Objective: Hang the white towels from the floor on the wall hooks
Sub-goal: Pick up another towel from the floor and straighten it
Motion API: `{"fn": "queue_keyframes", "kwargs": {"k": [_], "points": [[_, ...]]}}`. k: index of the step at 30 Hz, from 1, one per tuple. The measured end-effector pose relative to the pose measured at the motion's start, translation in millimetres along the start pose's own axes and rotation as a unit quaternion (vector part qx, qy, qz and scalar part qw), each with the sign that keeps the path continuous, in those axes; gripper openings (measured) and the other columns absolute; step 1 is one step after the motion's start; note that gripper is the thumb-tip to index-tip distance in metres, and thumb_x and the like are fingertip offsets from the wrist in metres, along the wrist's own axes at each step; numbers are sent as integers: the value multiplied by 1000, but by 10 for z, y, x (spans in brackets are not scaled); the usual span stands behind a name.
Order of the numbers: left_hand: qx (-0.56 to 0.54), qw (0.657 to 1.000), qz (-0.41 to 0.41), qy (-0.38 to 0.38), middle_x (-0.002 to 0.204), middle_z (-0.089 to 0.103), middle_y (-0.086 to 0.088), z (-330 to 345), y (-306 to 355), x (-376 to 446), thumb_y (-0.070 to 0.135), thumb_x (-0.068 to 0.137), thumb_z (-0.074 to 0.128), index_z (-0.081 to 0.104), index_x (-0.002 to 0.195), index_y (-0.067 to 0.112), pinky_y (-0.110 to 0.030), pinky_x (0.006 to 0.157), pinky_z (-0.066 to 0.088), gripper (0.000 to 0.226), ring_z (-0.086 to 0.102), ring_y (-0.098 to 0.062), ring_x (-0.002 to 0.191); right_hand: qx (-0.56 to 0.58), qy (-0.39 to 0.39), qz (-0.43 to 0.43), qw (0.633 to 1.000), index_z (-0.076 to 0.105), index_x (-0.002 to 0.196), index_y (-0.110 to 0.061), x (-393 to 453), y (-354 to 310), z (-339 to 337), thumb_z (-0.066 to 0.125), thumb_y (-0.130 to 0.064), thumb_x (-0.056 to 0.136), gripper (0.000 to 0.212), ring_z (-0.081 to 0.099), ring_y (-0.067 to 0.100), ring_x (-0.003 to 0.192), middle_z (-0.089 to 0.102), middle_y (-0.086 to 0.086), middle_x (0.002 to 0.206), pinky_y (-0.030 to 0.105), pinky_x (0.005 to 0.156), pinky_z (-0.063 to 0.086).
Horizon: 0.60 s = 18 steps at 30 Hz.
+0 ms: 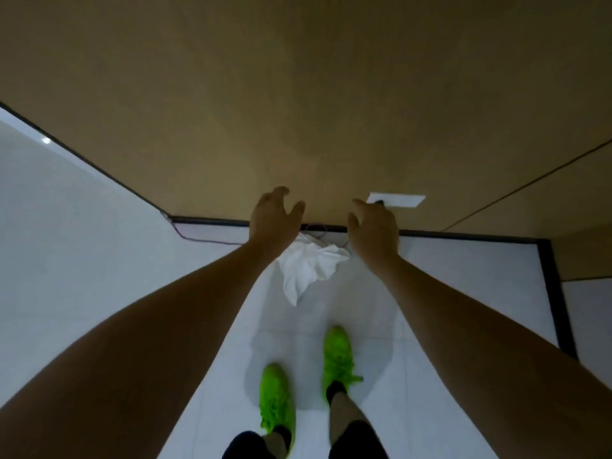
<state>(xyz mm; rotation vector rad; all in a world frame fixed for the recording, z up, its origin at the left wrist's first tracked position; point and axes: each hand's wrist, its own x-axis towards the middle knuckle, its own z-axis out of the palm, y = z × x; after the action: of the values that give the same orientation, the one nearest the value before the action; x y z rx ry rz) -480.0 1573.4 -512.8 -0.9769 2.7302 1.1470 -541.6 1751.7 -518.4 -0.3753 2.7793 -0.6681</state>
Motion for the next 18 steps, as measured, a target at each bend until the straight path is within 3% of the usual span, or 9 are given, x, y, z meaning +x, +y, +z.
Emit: {"fn": "queue_keyframes", "kwargs": {"k": [9,14,16,18], "points": [[50,978,-172,-108,130,58,-11,2339,-2535,204,36,88,65,50,134,16,-35,92,46,53,58,-28,114,16,-164,130,978,56,136,-21,-10,1555,3033,49,-33,98,40,55,28,120,63,9,128,37,98,46],[51,968,-212,-127,135,54,-12,3479,-3614,508,41,86,67,45,139,15,-38,94,46,63,56,-30,117,59,-202,195,958,64,124,-21,286,2171,4516,58,-33,93,34,59,21,117,67,3,123,26,94,43],[50,965,-221,-131,136,51,-13,3849,-3894,645,45,85,69,39,142,14,-43,95,47,72,54,-33,119,84,-225,192,952,69,109,-22,430,2302,4974,60,-31,90,23,61,22,113,68,0,118,24,86,43],[22,956,-257,-137,137,46,-14,4142,-4107,753,49,81,72,32,144,13,-47,96,49,83,51,-36,121,118,-244,200,942,69,89,-19,542,2368,5362,63,-31,88,14,65,25,100,70,2,101,27,80,46]]}}
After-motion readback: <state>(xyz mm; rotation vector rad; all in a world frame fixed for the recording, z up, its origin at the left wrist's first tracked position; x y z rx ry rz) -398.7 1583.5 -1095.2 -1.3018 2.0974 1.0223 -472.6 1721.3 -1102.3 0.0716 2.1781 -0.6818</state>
